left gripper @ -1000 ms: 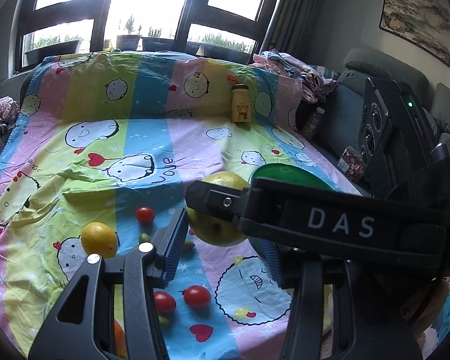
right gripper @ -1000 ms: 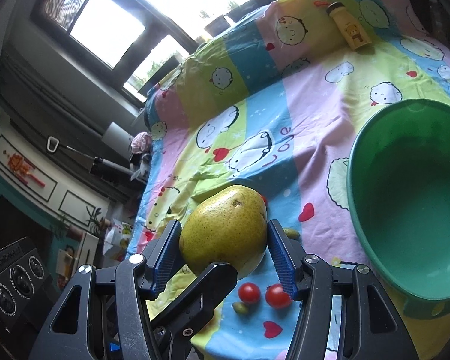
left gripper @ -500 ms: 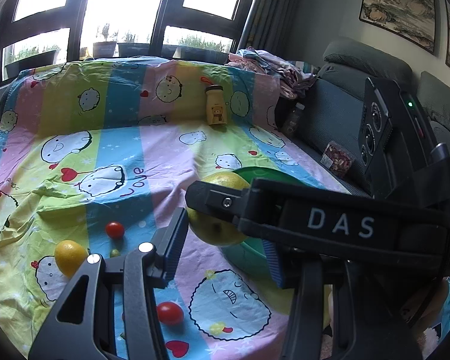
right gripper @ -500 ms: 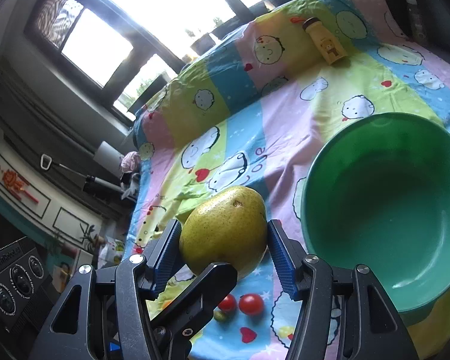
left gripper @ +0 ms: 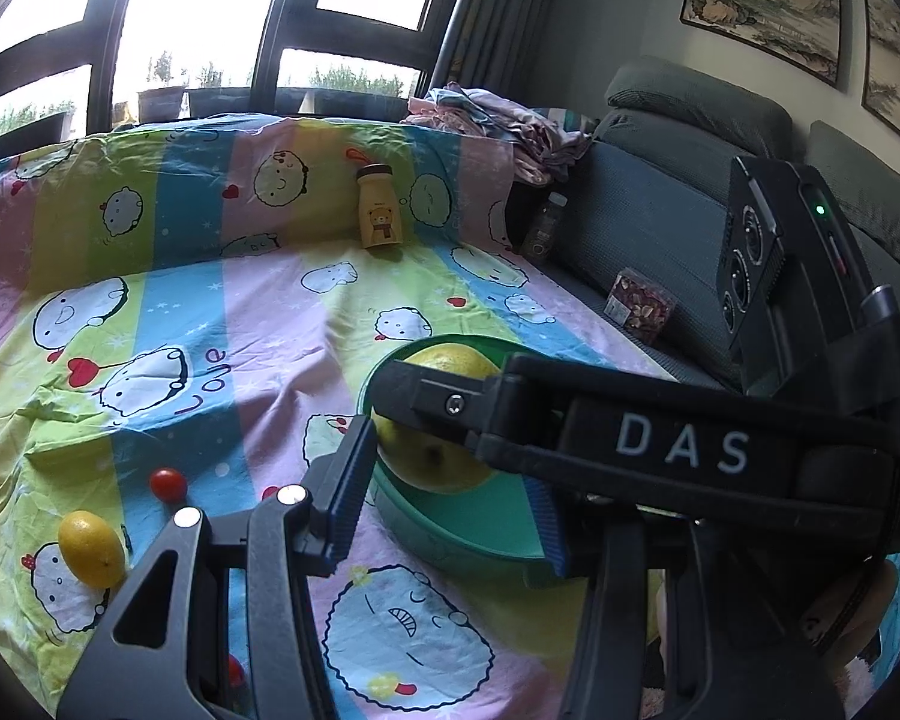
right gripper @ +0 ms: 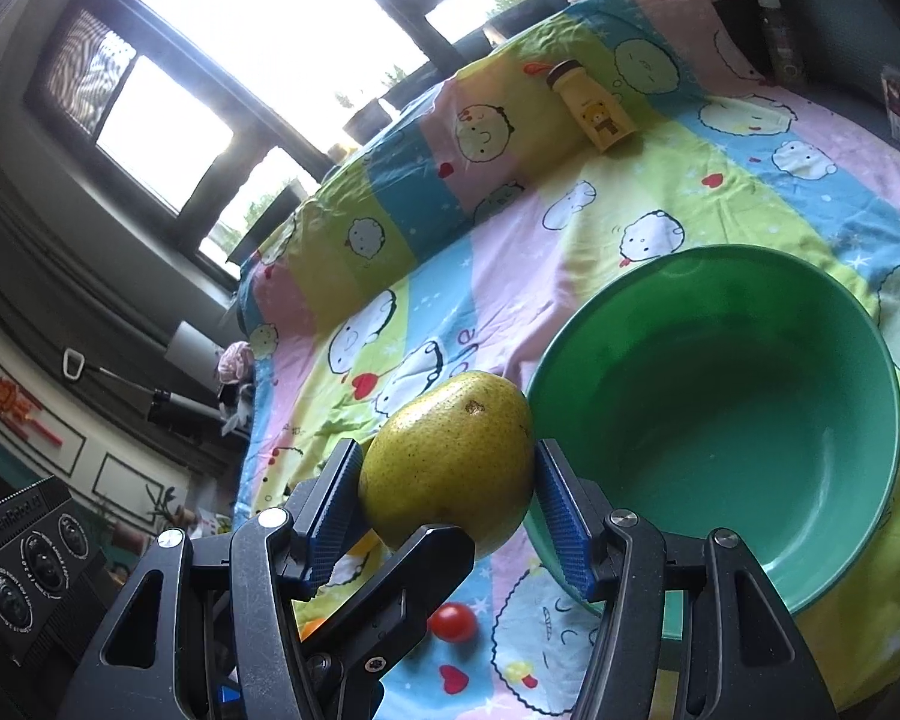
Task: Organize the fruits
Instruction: 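Lift the pear with the right tool and carry it over the green basin, then lower the pear into the green basin and open the right tool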
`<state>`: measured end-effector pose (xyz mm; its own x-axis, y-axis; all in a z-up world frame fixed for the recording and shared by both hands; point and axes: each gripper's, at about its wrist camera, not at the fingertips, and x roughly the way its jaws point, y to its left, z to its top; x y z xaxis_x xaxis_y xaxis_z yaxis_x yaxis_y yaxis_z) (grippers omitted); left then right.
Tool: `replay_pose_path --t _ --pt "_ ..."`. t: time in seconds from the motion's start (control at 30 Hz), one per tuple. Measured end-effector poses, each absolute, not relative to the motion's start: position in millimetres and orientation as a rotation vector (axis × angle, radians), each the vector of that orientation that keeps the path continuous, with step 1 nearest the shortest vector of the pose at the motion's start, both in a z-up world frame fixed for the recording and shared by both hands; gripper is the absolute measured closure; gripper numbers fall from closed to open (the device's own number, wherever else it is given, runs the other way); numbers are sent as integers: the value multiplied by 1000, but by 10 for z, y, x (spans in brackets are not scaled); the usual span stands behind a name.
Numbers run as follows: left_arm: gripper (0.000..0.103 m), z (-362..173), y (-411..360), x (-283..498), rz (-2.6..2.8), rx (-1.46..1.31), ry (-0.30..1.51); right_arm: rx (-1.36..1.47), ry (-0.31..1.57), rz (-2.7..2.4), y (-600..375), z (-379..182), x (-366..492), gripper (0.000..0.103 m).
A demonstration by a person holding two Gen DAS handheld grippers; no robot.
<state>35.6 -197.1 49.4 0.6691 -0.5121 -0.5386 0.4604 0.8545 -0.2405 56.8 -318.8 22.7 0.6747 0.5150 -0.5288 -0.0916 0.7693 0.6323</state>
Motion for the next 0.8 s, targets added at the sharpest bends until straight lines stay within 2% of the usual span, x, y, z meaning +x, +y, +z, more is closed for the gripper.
replay_pose_path --t 0.8 --pt "55 399 -2382 496 -658 -72 668 675 757 250 -3636 113 530 42"
